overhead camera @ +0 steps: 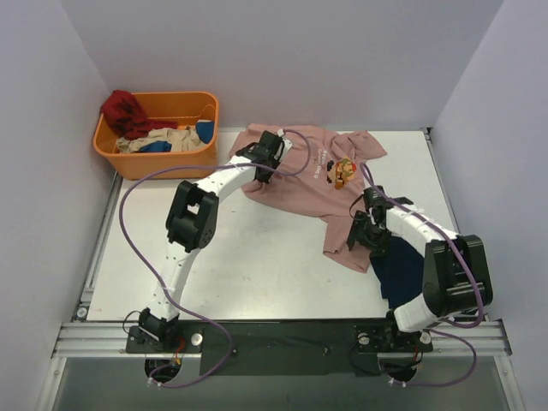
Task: Fold and stack the t-shirts
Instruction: Flatten out the tshirt
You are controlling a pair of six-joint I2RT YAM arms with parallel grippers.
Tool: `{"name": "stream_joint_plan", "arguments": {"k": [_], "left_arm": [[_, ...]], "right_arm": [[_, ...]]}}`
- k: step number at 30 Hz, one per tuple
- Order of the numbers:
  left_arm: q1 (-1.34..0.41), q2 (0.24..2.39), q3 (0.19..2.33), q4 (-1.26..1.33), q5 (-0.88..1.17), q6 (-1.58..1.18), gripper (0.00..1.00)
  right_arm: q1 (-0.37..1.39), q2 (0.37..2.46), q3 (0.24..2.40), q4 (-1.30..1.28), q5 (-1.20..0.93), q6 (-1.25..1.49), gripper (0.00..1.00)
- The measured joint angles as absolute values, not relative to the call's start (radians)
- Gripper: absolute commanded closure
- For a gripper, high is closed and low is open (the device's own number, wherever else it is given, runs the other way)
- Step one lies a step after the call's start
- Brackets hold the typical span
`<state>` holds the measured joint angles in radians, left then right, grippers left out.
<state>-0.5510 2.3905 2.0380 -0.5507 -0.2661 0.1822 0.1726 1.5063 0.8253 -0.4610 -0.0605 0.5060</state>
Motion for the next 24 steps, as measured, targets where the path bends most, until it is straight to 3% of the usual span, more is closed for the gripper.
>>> {"name": "stream_joint_plan", "arguments": {"k": [5,11,16,24], "left_arm": [[-0.529,2.357,1.956,-0.539,-0.262,0.176,1.00],[-0.480,2.168,1.774,-0.533,-0.231,0.179,1.00],[-0.456,2.021,1.691,-0.534,-0.210,0.180,1.00],[-0.437,1.967,1.738,-0.698,-0.172,0.187,1.00]], "right_arm": [[0.213,1.505,0.825,-0.458,-0.052,0.529,0.41],[0.217,1.504,0.764,-0.440,-0.033,0.553,0.43],[0.216,1.502,0.759,-0.435,-0.021,0.550,1.00],[0.145,1.475,0.822,-0.506,-0.077,0.521,1.00]]}}
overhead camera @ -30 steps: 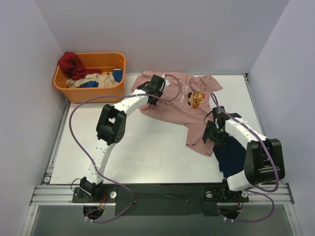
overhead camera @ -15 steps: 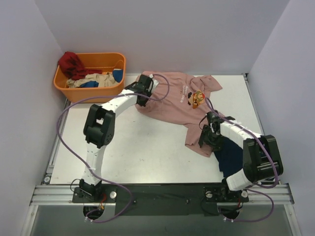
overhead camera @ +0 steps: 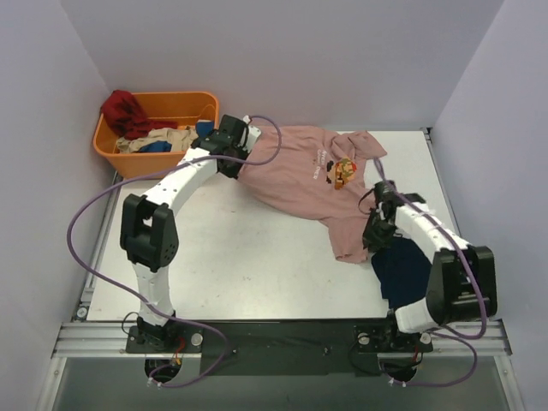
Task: Fold and stack the t-shirts
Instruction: Flatten out the tshirt
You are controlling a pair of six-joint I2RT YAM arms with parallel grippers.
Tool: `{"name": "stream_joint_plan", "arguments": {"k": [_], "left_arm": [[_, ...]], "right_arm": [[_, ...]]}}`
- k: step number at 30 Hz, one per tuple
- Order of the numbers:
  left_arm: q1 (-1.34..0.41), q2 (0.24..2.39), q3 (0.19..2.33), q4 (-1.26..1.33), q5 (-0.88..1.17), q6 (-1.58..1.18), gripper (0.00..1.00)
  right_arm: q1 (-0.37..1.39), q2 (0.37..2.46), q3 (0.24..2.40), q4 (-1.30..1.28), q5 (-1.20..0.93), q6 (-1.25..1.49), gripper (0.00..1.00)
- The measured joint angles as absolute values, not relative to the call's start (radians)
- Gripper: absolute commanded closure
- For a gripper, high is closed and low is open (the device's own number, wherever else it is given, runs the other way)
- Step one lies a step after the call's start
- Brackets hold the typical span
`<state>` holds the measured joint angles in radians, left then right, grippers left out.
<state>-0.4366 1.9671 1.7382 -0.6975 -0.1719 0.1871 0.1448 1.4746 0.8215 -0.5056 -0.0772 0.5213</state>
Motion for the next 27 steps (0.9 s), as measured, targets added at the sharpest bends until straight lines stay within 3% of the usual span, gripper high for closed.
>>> {"name": "stream_joint_plan", "arguments": {"k": [8,14,21,27], "left_arm": [[-0.426,1.854,2.064,-1.011,-0.163,0.226,1.00],[-0.424,1.744,2.463,-1.127,-0.234,0.241,1.00],[-0.425,1.674,2.607,-1.081,-0.307,0.280,1.00],[-0.425,1.859,2.672,-0.925,-0.324,0.325,1.00]], "right_arm": [[0.003,1.141,1.387,-0.670,-0.073,0.458,1.00],[-0.015,0.997,1.736,-0.792,0.010,0.416,1.00],[-0.019,1.099,1.952,-0.803,0.055,0.366,1.00],[-0.035,1.446,2.227,-0.724,0.022,0.346,1.00]]}}
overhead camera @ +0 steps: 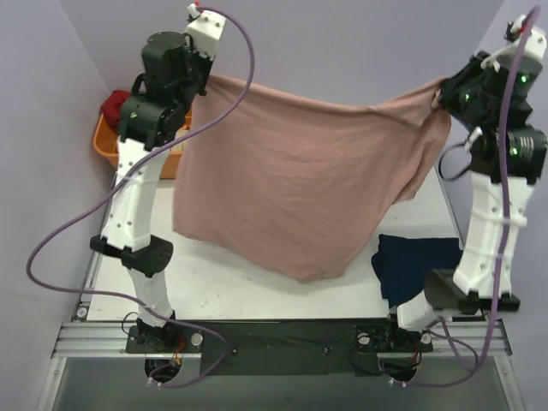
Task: Fold and stack the t-shirts
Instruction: Flatten out the tshirt
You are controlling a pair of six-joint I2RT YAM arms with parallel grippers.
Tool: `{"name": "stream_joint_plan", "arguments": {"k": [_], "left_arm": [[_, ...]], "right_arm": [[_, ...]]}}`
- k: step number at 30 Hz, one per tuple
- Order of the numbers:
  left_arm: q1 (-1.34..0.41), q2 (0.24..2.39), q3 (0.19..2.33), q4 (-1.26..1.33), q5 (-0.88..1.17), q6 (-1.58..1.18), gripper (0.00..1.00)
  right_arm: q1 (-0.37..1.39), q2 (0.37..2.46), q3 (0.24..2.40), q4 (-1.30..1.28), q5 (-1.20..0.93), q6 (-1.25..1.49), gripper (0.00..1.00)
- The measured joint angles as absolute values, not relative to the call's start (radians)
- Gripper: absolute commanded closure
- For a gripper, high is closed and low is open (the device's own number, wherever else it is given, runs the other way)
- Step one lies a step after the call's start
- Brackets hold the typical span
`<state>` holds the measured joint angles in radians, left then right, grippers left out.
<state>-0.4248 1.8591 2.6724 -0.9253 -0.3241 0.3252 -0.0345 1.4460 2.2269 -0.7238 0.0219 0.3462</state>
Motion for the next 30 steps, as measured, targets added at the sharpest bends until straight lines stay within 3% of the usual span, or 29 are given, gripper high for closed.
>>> {"name": "stream_joint_plan", "arguments": {"k": [6,17,23,30], "left_arm": [[-0.425,2.026,2.698,-0.745,-0.362,0.393,1.00],[-0.425,1.961,2.684,-0.616,-0.328,0.432,1.00],[-0.402,1.887,2.502,-0.657,-0.298,0.416,1.00],[-0.366,1.760,1.970,-0.783,-0.268,0.403,1.00]], "right_arm": [[-0.111,1.736,2.450,-0.562,-0.054,0.407,1.00],[-0.266,1.618,2.412,-0.404,-0.164,0.479,1.00],[-0.268,1.369,2.032,-0.369,-0.242,0.466,1.00],[-0.078,1.110,1.332,-0.463,-0.260,0.437,1.00]]}}
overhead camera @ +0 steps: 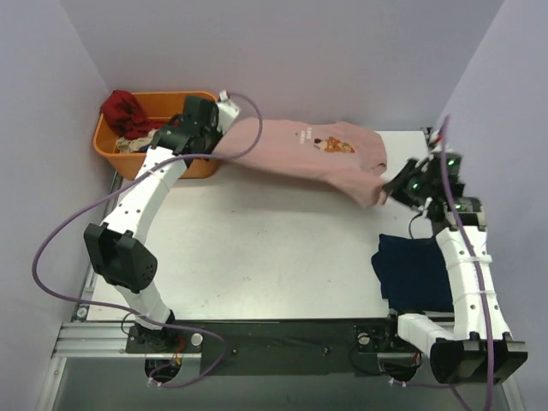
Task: Fold and stack the t-shirts
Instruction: Flatten out the tshirt
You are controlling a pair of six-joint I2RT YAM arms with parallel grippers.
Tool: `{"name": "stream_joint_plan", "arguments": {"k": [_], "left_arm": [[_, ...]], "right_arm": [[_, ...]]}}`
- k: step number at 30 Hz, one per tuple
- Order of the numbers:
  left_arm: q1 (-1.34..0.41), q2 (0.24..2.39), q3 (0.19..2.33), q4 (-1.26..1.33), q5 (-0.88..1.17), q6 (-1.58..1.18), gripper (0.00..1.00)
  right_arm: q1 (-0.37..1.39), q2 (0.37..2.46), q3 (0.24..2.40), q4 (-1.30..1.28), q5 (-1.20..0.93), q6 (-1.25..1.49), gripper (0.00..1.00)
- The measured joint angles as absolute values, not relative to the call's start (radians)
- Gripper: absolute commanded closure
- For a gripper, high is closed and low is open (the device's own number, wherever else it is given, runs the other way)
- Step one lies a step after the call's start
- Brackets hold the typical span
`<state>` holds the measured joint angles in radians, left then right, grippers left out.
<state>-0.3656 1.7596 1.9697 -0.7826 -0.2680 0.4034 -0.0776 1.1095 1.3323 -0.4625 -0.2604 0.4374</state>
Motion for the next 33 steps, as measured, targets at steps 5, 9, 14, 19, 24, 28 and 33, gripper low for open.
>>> {"name": "stream_joint_plan", "arguments": {"k": [5,9,14,19,24,28,33], "left_arm": [[-0.357,1.682,1.493,-0.835,-0.257,0.406,1.00],[-0.357,1.676,1.193,-0.863,-0.246,0.402,1.00],[-0.357,1.673,1.031,-0.920,-0.221,0.389,1.00],[-0.357,1.621,0.968,-0.946,-0.227,0.388,1.00],[-0.359,1.544,0.961,-1.035,-0.208,0.397,1.00],[-0.379,1.484,0.929,-1.130,-0.142,0.463,0.89],[-0.387,1.474,0.905,-1.263,-0.047,0.588,0.74]], "right_arm": [[0.132,1.040,0.859,-0.529,-0.263,0.514,1.00],[0.309,1.094,0.679,-0.570,-0.287,0.581,1.00],[0.357,1.203,0.670,-0.605,-0.304,0.632,1.00],[0.362,1.162,0.672,-0.696,-0.288,0.659,1.00],[0.363,1.091,0.714,-0.840,-0.274,0.667,1.00],[0.375,1.008,0.718,-0.925,-0.284,0.691,1.00],[0.408,0.987,0.708,-0.976,-0.310,0.707,1.00]]}}
